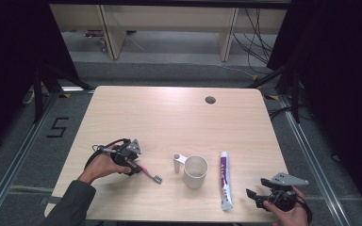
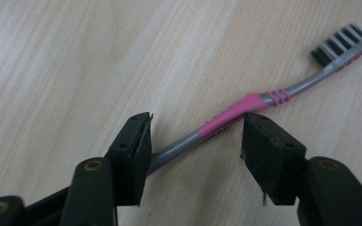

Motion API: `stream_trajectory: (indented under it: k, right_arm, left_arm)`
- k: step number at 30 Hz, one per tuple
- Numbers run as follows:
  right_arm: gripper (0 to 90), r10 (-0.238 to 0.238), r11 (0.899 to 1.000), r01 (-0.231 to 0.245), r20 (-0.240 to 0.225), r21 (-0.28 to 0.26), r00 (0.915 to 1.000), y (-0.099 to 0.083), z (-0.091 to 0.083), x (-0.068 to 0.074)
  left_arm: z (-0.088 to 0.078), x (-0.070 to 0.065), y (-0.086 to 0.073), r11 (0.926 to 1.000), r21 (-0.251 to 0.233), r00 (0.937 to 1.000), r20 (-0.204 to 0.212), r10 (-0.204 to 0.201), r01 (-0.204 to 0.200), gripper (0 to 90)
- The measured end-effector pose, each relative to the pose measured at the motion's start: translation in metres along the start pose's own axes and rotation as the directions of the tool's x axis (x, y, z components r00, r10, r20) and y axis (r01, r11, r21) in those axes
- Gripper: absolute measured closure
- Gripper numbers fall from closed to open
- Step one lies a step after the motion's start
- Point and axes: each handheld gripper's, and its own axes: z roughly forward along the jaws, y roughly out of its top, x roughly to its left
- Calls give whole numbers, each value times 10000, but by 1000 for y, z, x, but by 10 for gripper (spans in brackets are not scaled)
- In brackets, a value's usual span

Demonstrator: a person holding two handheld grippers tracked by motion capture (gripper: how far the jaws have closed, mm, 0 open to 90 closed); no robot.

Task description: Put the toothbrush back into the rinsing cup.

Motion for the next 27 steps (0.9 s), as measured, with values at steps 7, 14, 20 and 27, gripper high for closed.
stream_trajectory:
  k: [7, 14, 20, 27]
  right_arm:
    - [248, 0, 10000, 0, -67, 17, 10000, 0, 0, 0]
    - [249, -209, 9998, 209, -56, -51, 9998, 0, 0, -2]
    - [249, -298, 9995, 298, 24, -62, 9996, 0, 0, -2]
    - [251, -446, 9990, 446, -44, -48, 9990, 1, 1, -2]
  left_arm:
    - [-2, -4, 3, 9985, 527, 9995, 260, 159, -173, 567]
    - [-1, -12, 8, 9951, 926, 9981, 545, 285, -334, 641]
    - [-1, -18, 11, 9913, 1217, 9965, 724, 414, -500, 712]
    - [-3, -22, 19, 9818, 1895, 9975, 707, -30, -105, 789]
